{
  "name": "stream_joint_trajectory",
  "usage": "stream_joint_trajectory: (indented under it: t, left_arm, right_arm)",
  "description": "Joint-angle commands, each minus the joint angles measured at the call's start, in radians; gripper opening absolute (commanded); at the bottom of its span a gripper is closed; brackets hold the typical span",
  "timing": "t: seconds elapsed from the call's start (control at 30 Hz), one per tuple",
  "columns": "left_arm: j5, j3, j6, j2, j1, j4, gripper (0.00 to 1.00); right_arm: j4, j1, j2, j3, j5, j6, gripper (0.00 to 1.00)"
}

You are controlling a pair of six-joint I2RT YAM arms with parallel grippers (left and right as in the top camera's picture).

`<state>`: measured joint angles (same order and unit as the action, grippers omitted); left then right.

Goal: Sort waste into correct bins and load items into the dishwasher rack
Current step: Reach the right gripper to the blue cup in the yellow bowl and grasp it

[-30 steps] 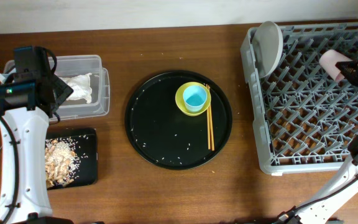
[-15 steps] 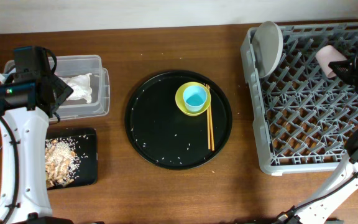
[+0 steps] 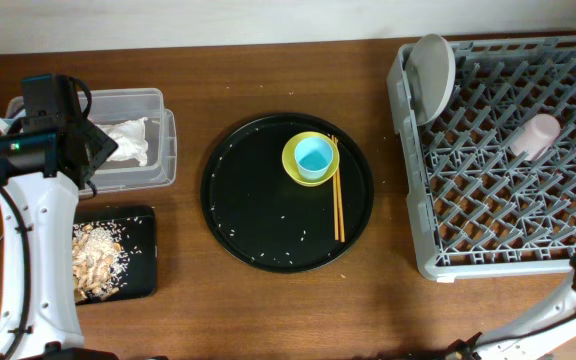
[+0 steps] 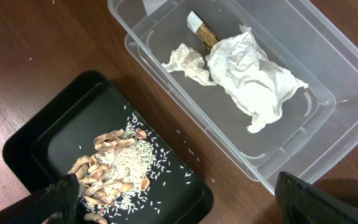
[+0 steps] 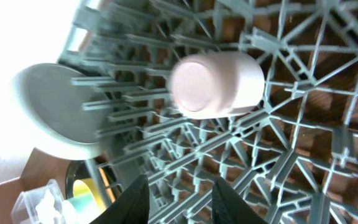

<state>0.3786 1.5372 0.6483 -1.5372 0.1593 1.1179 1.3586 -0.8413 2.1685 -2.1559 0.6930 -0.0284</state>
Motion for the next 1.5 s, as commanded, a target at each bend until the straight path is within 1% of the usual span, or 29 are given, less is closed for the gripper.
stream_joint_trajectory:
  t: [0.0,0.1,0.17,0.23,0.27,0.3,0.33,0.37,0.4,0.43,0.47,0.5,0.53,0.57,0.6,0.67,0.7,0.73,0.77,0.83,1.0,1.07,1.2,1.27,1.3,1.33,1.4,1.43,1.47]
  left_arm:
    - [0.011,0.003,-0.005,0.005,0.002,0.000,0.99]
    - [0.011,0.003,-0.005,0.005,0.002,0.000,0.99]
    - [0.011,0.003,-0.005,0.005,0.002,0.000,0.99]
    - [0.011,0.003,-0.005,0.005,0.002,0.000,0.99]
    - [0.011,0.003,-0.005,0.005,0.002,0.000,0.99]
    - [0.011,0.003,-0.005,0.005,0.002,0.000,0.99]
    - [0.011,0.003,-0.005,0.005,0.002,0.000,0.99]
    - [0.011,0.003,-0.005,0.005,0.002,0.000,0.99]
    - [0.011,0.003,-0.005,0.005,0.002,0.000,0.99]
    - [0.011,0.003,-0.005,0.005,0.002,0.000,0.99]
    - [0.011,0.003,-0.005,0.005,0.002,0.000,1.00]
    - [0.011,0.003,-0.005,0.005,0.002,0.000,0.99]
    - [0.011,0.003,-0.005,0.005,0.002,0.000,0.99]
    - [0.011,0.003,-0.005,0.005,0.002,0.000,0.99]
    - [0.011,0.003,-0.005,0.005,0.002,0.000,0.99]
    - [0.011,0.003,-0.005,0.005,0.002,0.000,0.99]
    - [0.011,0.003,-0.005,0.005,0.002,0.000,0.99]
    - [0.011,0.003,-0.005,0.005,0.002,0.000,1.00]
    - [0.011,0.003,-0.005,0.005,0.002,0.000,0.99]
    - [0.011,0.003,-0.005,0.005,0.002,0.000,0.99]
    - [0.011,0.003,-0.005,0.005,0.002,0.000,0.99]
    - [0.011,0.003,-0.005,0.005,0.002,0.000,0.99]
    - [0.011,0.003,-0.005,0.005,0.002,0.000,1.00]
    - [0.011,0.003,-0.005,0.005,0.002,0.000,0.99]
    - [0.011,0.003,-0.005,0.005,0.002,0.000,1.00]
    - [0.011,0.003,-0.005,0.005,0.002,0.000,0.99]
    - [0.011,0.003,-0.005,0.005,0.002,0.000,1.00]
    - [0.011,0.003,-0.005,0.005,0.002,0.000,0.99]
    - [0.011,0.003,-0.005,0.005,0.002,0.000,0.99]
  right_arm:
    - [-0.008,0.007,-0.164,-0.004,-0.032,0.071,0.33]
    - [-0.019,0.041,-0.296,-0.004,-0.032,0.071,0.33]
    - [0.045,0.117,-0.368,-0.004,-0.024,0.063,0.32]
    - [0.114,0.238,-0.407,-0.004,-0.022,0.020,0.32]
    - [0.156,0.349,-0.418,-0.004,-0.023,-0.029,0.33]
    - [0.181,0.448,-0.416,-0.004,-0.021,-0.032,0.34]
    - [0.187,0.550,-0.412,-0.003,-0.019,-0.039,0.37]
    - [0.179,0.675,-0.407,-0.002,-0.016,-0.099,0.38]
    - [0.144,0.809,-0.399,-0.002,-0.017,-0.121,0.63]
    - [0.128,0.902,-0.389,-0.002,-0.023,-0.122,0.76]
    - [0.100,0.992,-0.372,-0.002,-0.066,-0.121,0.75]
    - [0.058,1.088,-0.344,-0.002,-0.164,-0.120,0.67]
    - [0.020,1.173,-0.305,-0.002,-0.297,-0.058,0.67]
    - [-0.008,1.231,-0.259,-0.002,-0.442,0.076,0.62]
    - [-0.025,1.277,-0.211,-0.002,-0.550,0.188,0.61]
    - [-0.058,1.347,-0.103,-0.002,-0.657,0.282,0.60]
    - [-0.079,1.371,-0.044,-0.002,-0.661,0.301,0.60]
    - [-0.092,1.397,0.042,-0.002,-0.686,0.353,0.56]
    - [-0.092,1.399,0.065,-0.002,-0.700,0.371,0.54]
    - [-0.092,1.399,0.106,-0.002,-0.706,0.385,0.54]
    - [-0.099,1.408,0.161,0.003,-0.740,0.405,0.54]
    - [-0.099,1.409,0.161,0.003,-0.766,0.404,0.46]
    - [-0.130,1.416,0.163,0.042,-0.770,0.412,0.45]
    - [-0.137,1.417,0.163,0.041,-0.769,0.412,0.31]
    - [-0.136,1.417,0.163,0.041,-0.769,0.412,0.27]
    - [-0.136,1.417,0.159,0.041,-0.765,0.412,0.18]
    - [-0.136,1.417,0.147,0.040,-0.764,0.412,0.15]
    - [-0.132,1.416,0.134,0.031,-0.753,0.412,0.06]
    - [-0.113,1.415,0.122,0.000,-0.750,0.412,0.04]
